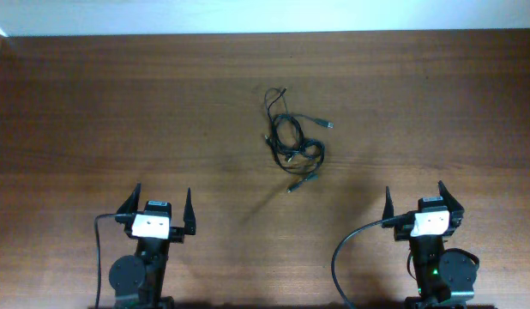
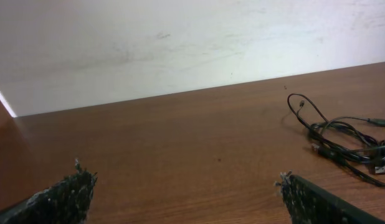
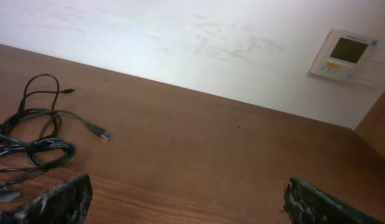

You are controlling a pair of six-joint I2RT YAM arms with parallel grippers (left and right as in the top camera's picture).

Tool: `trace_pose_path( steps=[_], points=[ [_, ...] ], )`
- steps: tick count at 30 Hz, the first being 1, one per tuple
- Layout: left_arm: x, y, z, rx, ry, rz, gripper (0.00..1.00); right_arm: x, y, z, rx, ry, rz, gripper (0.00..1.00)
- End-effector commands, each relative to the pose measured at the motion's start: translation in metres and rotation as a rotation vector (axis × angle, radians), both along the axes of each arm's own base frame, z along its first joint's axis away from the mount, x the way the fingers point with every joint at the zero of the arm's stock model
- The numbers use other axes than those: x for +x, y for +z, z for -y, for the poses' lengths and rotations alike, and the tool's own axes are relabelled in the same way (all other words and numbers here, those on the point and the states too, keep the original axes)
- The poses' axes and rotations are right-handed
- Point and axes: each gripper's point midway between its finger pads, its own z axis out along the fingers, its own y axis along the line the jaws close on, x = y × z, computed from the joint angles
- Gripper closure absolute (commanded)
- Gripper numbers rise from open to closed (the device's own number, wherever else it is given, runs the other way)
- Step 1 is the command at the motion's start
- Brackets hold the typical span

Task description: Untangle cables

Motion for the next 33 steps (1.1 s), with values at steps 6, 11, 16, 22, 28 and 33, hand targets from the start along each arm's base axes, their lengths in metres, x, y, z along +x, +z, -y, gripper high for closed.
trace_pose_path(
  steps=[6, 11, 16, 22, 28, 33],
  points=[
    [-0.0001, -0.001, 0.0001, 0.002, 0.002, -0.001, 0.01, -0.0003, -0.0017, -0.0015, -0.005, 0.011, -0.001, 0.01],
    [-0.0001, -0.001, 0.0001, 0.002, 0.002, -0.001, 0.01, -0.0003, -0.0016, -0.0015, -0.005, 0.011, -0.001, 0.01],
    [-0.0001, -0.0009, 0.0001, 0.002, 0.002, -0.001, 0.01, -0.0003, -0.0016, -0.0015, -0.005, 0.011, -0.001, 0.01],
    [-0.0001, -0.001, 0.0, 0.002, 0.002, -0.001, 0.01, -0.0002, -0.0018, -0.0015, -0.005, 0.011, -0.002, 0.01],
    [-0.0001, -0.0002, -0.0002, 0.002, 0.003, 0.002, 0.01, -0.0003, -0.0016, -0.0015, -0.005, 0.011, -0.001, 0.01],
    [-0.0005, -0.0006, 0.0059, -0.001, -0.032, 0.0, 0.01, -0.0003, -0.0016, -0.0015, -0.005, 0.011, -0.001, 0.01]
  ],
)
